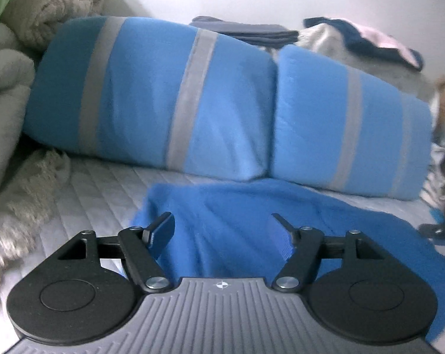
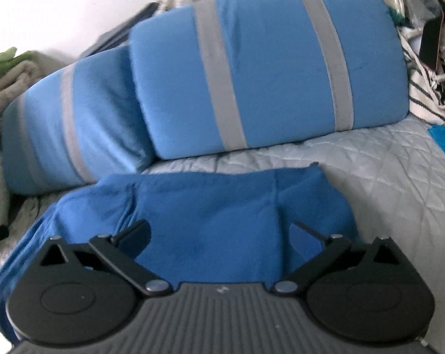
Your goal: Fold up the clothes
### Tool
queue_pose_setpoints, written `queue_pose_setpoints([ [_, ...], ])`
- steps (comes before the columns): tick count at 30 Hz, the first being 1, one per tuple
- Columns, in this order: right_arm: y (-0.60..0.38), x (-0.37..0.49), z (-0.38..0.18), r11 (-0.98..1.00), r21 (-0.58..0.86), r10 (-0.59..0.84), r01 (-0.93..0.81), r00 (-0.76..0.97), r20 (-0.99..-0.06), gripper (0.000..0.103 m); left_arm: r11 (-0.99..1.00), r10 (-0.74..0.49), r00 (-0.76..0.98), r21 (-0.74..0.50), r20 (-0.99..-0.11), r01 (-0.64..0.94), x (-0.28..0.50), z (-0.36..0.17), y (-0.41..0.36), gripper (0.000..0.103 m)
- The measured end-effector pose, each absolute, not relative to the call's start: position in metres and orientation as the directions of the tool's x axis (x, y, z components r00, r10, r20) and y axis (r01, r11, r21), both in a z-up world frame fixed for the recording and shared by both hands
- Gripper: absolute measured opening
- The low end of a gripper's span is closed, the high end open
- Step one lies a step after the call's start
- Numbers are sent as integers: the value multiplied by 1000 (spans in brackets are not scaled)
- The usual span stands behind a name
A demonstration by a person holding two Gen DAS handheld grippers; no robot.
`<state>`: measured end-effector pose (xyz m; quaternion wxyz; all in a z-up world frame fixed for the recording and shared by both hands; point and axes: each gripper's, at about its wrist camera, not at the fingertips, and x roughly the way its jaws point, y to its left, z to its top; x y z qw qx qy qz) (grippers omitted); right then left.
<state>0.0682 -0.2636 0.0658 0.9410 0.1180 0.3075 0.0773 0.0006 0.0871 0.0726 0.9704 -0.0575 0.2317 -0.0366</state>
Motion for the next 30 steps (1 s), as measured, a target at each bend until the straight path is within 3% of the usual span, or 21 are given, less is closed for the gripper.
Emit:
queue_pose_setpoints([
  [2,-258,61,57,968,236,206,-82,796,-569,103,990,-124,890,-118,-438,80,-11,62,81,69],
  [7,-245,44,35,983,150,173,-104,789,-589,102,998,-37,836,18,-547,56,-11,20,74,70],
  [10,-237,33,22,988,97,152,-117,785,-600,102,993,-17,860,92,-510,74,-20,4,68,71],
  [14,-230,26,12,990,54,134,-127,787,-602,102,996,-75,866,-3,-494,85,-21,-8,84,72],
  [20,-227,24,8,991,26,120,-129,799,-589,102,997,-52,881,28,-470,74,-22,-7,77,72],
  [27,-221,17,19,991,-20,96,-131,808,-581,103,982,76,936,188,-345,-11,-55,5,54,72],
  [30,-220,7,28,989,-37,102,-144,839,-535,103,986,82,930,164,-357,-24,-53,4,64,83],
])
